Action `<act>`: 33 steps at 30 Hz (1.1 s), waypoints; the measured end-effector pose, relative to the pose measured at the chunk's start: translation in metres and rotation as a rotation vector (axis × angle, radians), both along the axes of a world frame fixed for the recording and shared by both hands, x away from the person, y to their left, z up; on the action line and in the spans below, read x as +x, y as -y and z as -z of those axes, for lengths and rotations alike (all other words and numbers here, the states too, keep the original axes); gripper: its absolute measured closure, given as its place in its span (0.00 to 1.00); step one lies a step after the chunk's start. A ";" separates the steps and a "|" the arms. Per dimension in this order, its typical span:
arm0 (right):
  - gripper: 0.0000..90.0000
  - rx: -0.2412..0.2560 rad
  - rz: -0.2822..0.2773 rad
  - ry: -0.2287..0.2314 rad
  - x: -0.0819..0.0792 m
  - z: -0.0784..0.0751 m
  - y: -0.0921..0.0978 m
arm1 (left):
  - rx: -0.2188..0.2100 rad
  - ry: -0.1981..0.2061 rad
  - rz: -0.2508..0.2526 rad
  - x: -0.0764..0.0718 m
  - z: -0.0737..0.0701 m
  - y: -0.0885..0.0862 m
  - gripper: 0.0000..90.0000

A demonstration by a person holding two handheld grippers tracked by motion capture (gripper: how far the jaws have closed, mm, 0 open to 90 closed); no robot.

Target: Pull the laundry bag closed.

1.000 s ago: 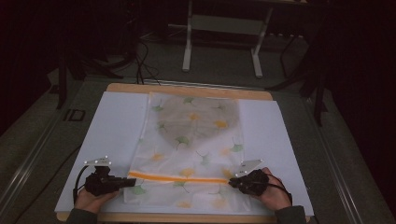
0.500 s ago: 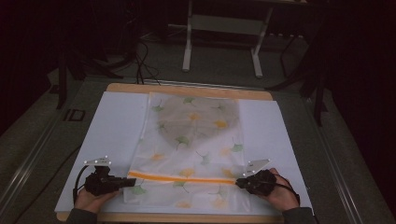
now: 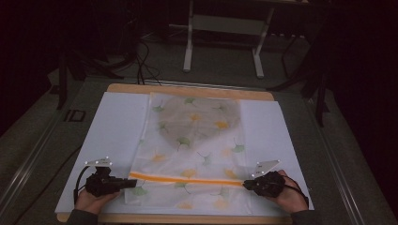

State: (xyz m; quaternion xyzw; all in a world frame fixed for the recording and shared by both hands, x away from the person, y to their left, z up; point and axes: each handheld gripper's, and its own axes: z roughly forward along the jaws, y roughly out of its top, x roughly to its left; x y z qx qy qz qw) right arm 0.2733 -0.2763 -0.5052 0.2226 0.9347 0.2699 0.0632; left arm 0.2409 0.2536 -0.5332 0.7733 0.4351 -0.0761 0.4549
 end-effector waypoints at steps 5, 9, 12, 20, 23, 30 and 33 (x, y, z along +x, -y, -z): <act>0.94 0.007 0.002 0.001 0.000 0.001 0.001 | 0.002 -0.003 0.004 0.000 0.001 0.000 0.98; 0.94 0.003 0.002 0.001 -0.001 0.000 0.000 | 0.006 -0.004 0.015 -0.001 0.001 0.001 0.98; 0.94 0.002 0.005 0.002 -0.001 0.001 0.001 | 0.009 0.000 0.022 -0.002 0.002 0.001 0.95; 0.93 0.012 0.017 0.005 -0.001 0.001 0.005 | 0.036 0.030 0.015 -0.005 -0.002 -0.001 0.82; 0.93 0.013 0.019 0.004 -0.001 0.001 0.005 | 0.048 0.049 -0.013 -0.006 -0.004 -0.004 0.79; 0.88 0.038 0.031 -0.006 -0.001 0.004 0.006 | 0.090 0.118 -0.090 -0.009 -0.010 -0.012 0.74; 0.81 0.062 0.053 0.000 0.000 0.005 0.007 | 0.101 0.141 -0.108 -0.009 -0.011 -0.013 0.72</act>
